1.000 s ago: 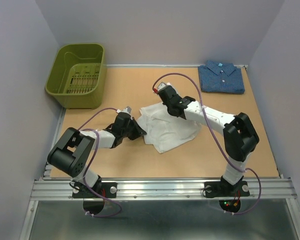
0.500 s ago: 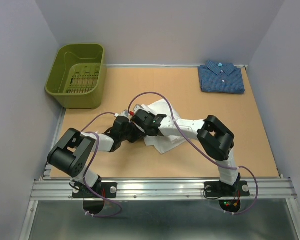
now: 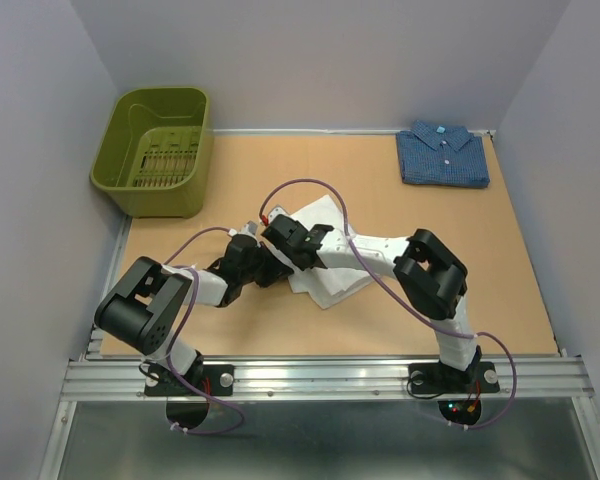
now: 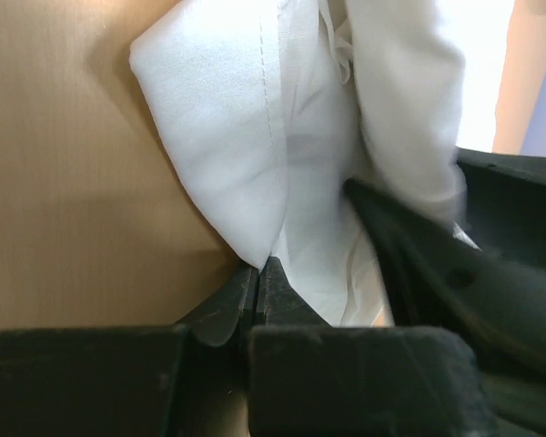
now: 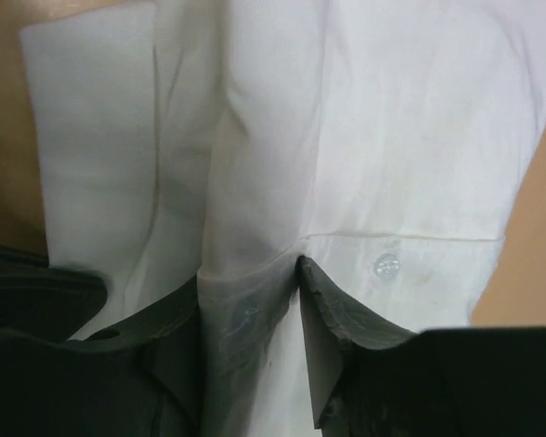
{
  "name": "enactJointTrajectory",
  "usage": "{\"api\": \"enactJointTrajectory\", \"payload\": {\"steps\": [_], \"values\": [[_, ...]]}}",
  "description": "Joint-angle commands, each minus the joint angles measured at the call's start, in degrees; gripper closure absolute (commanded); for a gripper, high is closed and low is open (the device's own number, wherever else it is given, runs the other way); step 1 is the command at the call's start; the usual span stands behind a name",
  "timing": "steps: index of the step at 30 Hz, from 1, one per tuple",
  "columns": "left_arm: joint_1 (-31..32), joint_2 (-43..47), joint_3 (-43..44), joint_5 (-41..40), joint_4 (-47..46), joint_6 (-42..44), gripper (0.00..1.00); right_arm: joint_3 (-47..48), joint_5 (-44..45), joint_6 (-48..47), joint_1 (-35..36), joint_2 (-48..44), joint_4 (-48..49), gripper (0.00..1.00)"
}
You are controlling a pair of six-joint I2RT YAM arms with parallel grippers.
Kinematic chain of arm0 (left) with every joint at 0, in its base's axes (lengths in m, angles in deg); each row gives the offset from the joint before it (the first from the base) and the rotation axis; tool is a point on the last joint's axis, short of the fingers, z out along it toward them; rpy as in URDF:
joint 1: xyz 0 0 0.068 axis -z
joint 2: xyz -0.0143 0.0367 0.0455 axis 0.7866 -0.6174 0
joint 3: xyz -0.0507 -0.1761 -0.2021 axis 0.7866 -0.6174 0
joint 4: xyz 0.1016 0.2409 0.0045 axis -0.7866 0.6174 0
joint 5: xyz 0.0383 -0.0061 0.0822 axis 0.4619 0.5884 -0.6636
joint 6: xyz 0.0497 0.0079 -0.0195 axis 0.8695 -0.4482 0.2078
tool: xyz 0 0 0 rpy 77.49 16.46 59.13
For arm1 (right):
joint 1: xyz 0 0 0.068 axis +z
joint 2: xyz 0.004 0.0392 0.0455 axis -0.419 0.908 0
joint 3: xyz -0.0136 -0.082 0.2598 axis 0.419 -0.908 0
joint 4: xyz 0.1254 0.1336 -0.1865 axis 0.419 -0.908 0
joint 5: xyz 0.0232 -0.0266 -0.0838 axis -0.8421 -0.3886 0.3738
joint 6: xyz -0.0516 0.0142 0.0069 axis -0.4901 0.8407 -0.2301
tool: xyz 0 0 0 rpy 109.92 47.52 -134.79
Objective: Fold and stack the long sleeve shirts
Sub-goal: Fold the shirt
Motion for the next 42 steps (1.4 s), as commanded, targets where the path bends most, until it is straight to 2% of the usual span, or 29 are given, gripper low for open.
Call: {"api": "enactJointTrajectory", "payload": {"steps": [1,12,16,19,20,24,27,30,32,35,42], "values": [[-0.05,1.90,-0.83,0.22,-2.50,-0.46,1.00,1.74,-5.55,4.76,0.44,-4.75,0.56,0.53],[-0.14,3.56,-2.06,-0.48,-2.50,-1.25,1.00,2.00,-12.49,9.50,0.44,-8.53,0.56,0.51],[-0.14,7.60,-2.94,-1.71,-1.19,-1.86,0.98,1.74,-12.24,12.40,0.35,-12.04,0.56,0.47],[-0.32,11.80,-2.94,-2.85,2.06,-1.78,0.87,0.07,-12.15,14.34,-0.35,-16.08,0.56,0.41],[-0.40,13.13,-2.50,-4.07,4.94,-1.43,0.80,-0.54,-12.93,15.47,-1.22,-18.35,0.47,0.41],[-0.67,19.55,-1.80,-7.25,10.94,0.42,0.62,-5.28,-15.57,17.51,-3.60,-23.64,0.82,0.40],[-0.67,21.67,-1.45,-7.69,12.35,1.21,0.56,-8.63,-17.06,16.20,-3.60,-24.88,1.17,0.40],[-0.67,20.88,-1.27,-5.41,12.35,1.04,0.45,-11.62,-18.30,14.09,-3.43,-24.53,1.61,0.40],[-0.58,20.44,-1.44,-4.71,12.35,1.39,0.41,-13.63,-15.77,12.68,-2.64,-23.74,1.61,0.37],[-0.58,18.69,-1.36,-4.26,12.61,2.18,0.40,-14.96,-14.00,10.92,-0.27,-22.86,1.62,0.35],[-0.32,10.87,-0.57,-2.07,10.16,2.09,0.54,-17.51,-9.08,12.14,3.87,-20.31,1.53,0.35]]}}
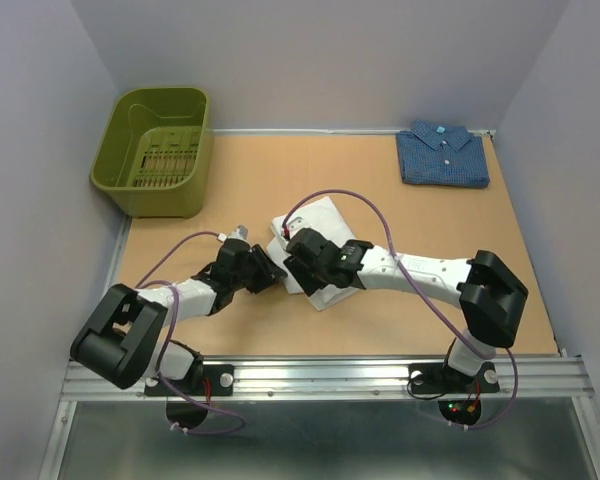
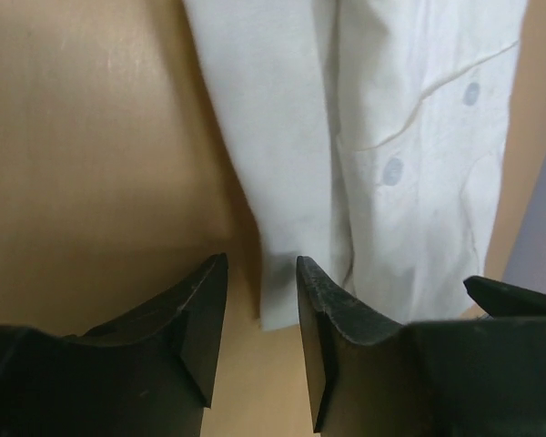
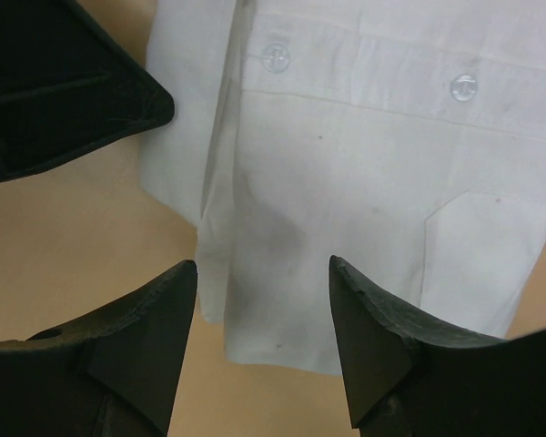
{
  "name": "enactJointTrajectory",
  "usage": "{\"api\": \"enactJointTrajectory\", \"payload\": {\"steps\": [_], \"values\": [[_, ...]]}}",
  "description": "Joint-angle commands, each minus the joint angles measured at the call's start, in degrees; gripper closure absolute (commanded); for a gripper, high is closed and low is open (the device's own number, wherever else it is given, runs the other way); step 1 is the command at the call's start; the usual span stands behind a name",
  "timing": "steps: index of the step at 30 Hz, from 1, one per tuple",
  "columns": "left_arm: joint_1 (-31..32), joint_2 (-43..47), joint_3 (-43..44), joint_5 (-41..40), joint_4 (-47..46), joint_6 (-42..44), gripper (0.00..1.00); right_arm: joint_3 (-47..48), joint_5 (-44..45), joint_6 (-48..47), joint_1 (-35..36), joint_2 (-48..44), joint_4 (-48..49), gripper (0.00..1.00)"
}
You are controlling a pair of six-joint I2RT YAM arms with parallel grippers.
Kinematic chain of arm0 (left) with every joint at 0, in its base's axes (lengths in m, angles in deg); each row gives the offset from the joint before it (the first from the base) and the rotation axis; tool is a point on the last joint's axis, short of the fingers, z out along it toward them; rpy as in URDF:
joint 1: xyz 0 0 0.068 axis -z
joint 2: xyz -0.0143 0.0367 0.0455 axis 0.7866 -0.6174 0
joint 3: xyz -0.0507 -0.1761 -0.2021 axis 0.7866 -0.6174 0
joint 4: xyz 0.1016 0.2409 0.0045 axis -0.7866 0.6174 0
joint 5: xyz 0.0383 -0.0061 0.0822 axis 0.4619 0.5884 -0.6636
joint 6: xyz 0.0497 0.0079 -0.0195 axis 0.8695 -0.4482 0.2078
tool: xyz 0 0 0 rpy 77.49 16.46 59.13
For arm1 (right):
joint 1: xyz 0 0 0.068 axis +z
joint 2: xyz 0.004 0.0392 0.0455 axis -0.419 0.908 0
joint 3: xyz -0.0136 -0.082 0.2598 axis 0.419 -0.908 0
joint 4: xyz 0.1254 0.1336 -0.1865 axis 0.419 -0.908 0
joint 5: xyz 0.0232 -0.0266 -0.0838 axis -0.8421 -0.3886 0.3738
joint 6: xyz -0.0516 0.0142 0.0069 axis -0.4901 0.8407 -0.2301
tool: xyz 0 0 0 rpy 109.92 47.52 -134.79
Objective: Fold and stack the long sleeve shirts
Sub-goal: Fold the shirt
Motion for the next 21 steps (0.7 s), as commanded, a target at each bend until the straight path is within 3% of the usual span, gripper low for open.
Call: {"api": "enactJointTrajectory", "payload": {"steps": [1,8,12,14,17,19,21], "values": [[0.14,-3.69,2.25,2.30,-2.09,1.02,0.55,-1.14,4.04,0.21,1.51,1.13,1.33,0.35],[0.93,-8.36,3.75,3.19,-4.19,1.11,0.67,-1.49,7.46,1.27,3.09,3.77,1.07,0.37],[1.11,-9.42,4.10,3.54,-4.72,1.11,0.75,-1.49,8.26,1.35,3.26,5.17,0.71,0.47],[1.28,-9.86,4.19,3.72,-5.16,1.11,0.85,-1.14,8.00,1.35,3.44,5.44,0.63,0.60],[1.37,-10.47,4.28,4.06,-5.78,1.11,0.90,-0.70,7.56,1.35,3.53,5.18,0.54,0.80],[1.55,-10.74,4.37,4.24,-6.13,1.20,1.00,-0.35,7.38,1.18,3.53,4.39,0.63,0.93],[1.55,-10.82,4.37,4.42,-6.48,1.11,1.00,-0.17,7.38,1.09,3.53,3.43,0.54,0.99]]}}
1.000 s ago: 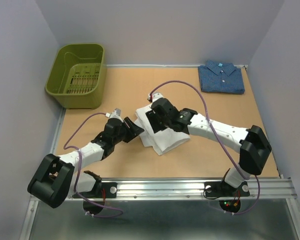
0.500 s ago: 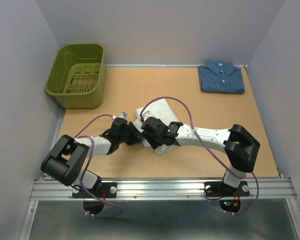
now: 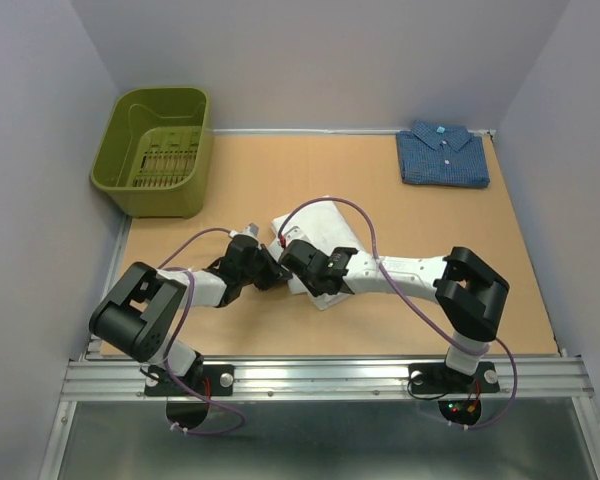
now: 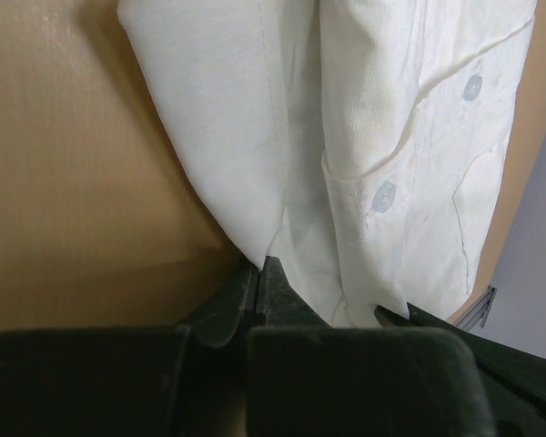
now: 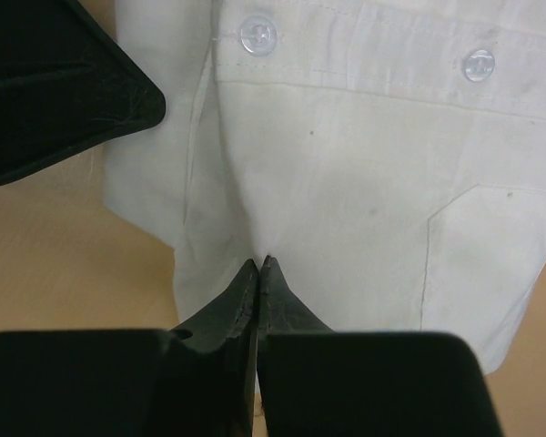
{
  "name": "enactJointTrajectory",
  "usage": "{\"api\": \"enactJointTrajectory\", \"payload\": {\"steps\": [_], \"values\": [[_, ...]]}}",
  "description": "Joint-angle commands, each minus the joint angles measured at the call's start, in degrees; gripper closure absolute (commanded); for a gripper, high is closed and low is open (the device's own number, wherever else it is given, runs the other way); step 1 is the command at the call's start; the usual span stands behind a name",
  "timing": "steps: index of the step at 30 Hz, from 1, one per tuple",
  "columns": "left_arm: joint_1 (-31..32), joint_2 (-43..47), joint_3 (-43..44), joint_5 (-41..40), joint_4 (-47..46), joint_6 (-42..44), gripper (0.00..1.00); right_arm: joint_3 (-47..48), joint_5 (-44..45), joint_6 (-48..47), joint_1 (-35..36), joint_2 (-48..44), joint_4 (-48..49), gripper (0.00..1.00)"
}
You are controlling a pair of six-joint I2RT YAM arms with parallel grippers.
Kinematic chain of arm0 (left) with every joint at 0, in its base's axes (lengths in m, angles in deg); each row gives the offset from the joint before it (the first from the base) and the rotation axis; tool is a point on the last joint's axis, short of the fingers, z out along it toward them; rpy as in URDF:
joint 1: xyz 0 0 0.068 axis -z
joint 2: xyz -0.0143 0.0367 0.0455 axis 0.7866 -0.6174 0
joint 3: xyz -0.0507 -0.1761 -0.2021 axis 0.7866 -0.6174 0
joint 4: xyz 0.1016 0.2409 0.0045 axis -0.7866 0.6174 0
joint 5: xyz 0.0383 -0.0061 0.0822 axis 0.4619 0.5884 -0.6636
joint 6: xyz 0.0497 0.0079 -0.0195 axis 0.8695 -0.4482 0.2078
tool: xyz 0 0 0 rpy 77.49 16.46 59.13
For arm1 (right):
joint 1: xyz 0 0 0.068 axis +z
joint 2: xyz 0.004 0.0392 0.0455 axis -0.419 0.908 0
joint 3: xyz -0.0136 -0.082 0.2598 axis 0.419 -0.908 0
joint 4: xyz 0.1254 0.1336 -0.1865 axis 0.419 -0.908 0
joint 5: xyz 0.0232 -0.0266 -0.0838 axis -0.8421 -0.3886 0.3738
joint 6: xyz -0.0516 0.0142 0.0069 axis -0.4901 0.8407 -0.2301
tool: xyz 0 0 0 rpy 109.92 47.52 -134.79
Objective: Fold and stack the long sleeve shirts
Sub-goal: Fold the shirt
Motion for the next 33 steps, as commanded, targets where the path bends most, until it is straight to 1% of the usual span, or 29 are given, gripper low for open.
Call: {"api": "enactJointTrajectory", "payload": {"steps": [1,8,18,20,22,23,25,26,27,28,29,30,31,32,33], "values": [[0.54,-0.58,1.33,0.53,-0.97,0.93,1.00,0.24,0.85,0.39,0.73,-2.76,0.52,1.00],[0.63,0.13,0.98,0.18,-1.06,0.76,1.00,0.77,-1.00,1.53,0.73,-4.17,0.16,0.99],[0.63,0.48,0.54,-0.09,-1.41,0.41,1.00,1.21,-5.22,4.08,0.73,-2.95,0.08,0.98],[0.63,0.57,0.45,-0.17,-1.68,0.32,1.00,1.38,-6.62,4.78,0.73,-2.51,0.08,0.91],[0.63,0.57,0.36,-0.17,-1.68,0.23,1.00,1.65,-8.29,5.84,0.73,-2.15,-0.01,0.76],[0.63,0.92,0.36,-0.09,-1.68,0.06,1.00,1.73,-8.47,6.19,0.73,-2.33,0.16,0.63],[0.63,3.10,-0.43,-0.61,-1.59,-0.47,0.95,1.65,-7.95,6.63,0.73,-4.16,0.16,0.55],[0.54,4.16,-0.69,-1.14,-0.63,-0.56,0.92,1.65,-7.42,6.54,0.73,-4.87,0.16,0.52],[0.46,5.39,-0.96,-1.84,0.33,-0.56,0.83,1.65,-7.07,6.54,0.64,-6.01,0.08,0.49],[0.28,8.27,-0.96,-2.63,1.47,-0.12,0.79,1.65,-6.37,6.54,0.56,-7.93,0.08,0.44],[0.19,10.04,-0.78,-4.11,2.62,0.31,0.75,1.56,-6.27,6.63,0.21,-9.26,0.08,0.43],[0.02,11.45,-0.17,-5.00,5.59,0.75,0.66,1.13,-6.88,6.81,-0.67,-10.40,0.16,0.41],[-0.07,14.51,0.36,-6.57,7.18,1.63,0.61,0.77,-7.41,6.98,-1.54,-12.68,0.16,0.38],[-0.16,16.02,0.97,-7.46,8.77,2.16,0.57,0.33,-7.94,7.16,-2.42,-13.74,0.16,0.37],[-0.16,17.34,2.54,-8.08,12.09,2.69,0.45,-0.71,-8.12,7.33,-4.43,-14.80,0.08,0.36]]}}
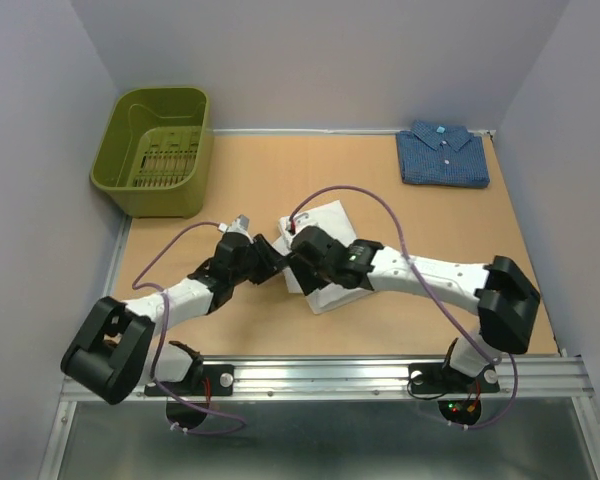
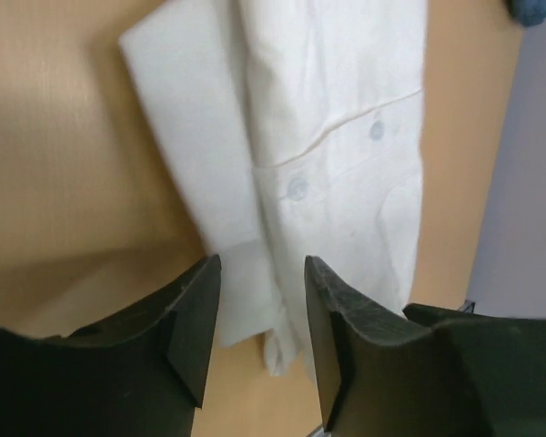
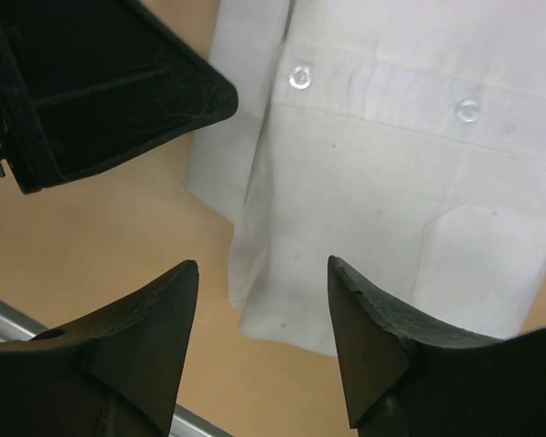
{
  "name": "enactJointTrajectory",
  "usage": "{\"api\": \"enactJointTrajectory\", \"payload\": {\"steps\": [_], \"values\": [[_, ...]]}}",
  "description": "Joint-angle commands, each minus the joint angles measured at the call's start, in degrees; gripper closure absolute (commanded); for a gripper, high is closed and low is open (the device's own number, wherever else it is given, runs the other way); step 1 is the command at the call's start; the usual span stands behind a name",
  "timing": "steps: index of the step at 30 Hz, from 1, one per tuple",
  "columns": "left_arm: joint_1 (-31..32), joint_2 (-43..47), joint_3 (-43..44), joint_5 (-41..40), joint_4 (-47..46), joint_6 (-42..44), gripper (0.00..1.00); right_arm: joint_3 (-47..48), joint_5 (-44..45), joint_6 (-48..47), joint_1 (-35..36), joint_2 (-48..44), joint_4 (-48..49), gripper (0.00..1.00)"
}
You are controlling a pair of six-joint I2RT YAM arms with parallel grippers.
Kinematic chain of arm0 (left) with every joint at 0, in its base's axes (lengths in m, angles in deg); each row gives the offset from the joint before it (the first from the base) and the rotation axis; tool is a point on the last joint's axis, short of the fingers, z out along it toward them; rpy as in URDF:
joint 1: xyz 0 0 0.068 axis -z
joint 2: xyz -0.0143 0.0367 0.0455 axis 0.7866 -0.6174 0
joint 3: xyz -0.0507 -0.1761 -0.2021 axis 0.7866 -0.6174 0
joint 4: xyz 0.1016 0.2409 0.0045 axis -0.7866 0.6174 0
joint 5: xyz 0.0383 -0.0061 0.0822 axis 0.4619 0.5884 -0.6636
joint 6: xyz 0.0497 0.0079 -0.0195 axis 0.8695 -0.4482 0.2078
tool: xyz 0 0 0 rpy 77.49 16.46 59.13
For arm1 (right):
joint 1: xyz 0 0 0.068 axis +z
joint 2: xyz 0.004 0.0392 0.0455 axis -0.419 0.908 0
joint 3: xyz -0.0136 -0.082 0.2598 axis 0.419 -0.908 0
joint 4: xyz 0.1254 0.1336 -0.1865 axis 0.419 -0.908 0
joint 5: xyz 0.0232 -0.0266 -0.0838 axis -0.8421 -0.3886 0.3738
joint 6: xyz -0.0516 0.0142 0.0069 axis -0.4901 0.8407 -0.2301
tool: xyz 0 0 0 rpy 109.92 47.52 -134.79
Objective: Fold and stack the long sleeve shirts
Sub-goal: Fold the shirt
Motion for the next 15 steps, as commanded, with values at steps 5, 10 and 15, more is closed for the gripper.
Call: {"api": "enactJointTrajectory", "payload": {"steps": [5,10,15], "values": [[-0.20,12.16,7.23,-7.22,12.65,5.52,0.19,-4.41,-6.94,3.21,-12.99,-13.45,1.72,0.24],[5.13,8.05,14.43,-3.55,14.50,7.64,0.17,-9.76,-16.95,4.53,-24.94,-17.85,4.79,0.25],[13.13,-0.92,24.35,1.47,14.77,9.22,0.39,-13.89,-27.58,6.81,-33.20,-20.31,9.53,0.27]]}}
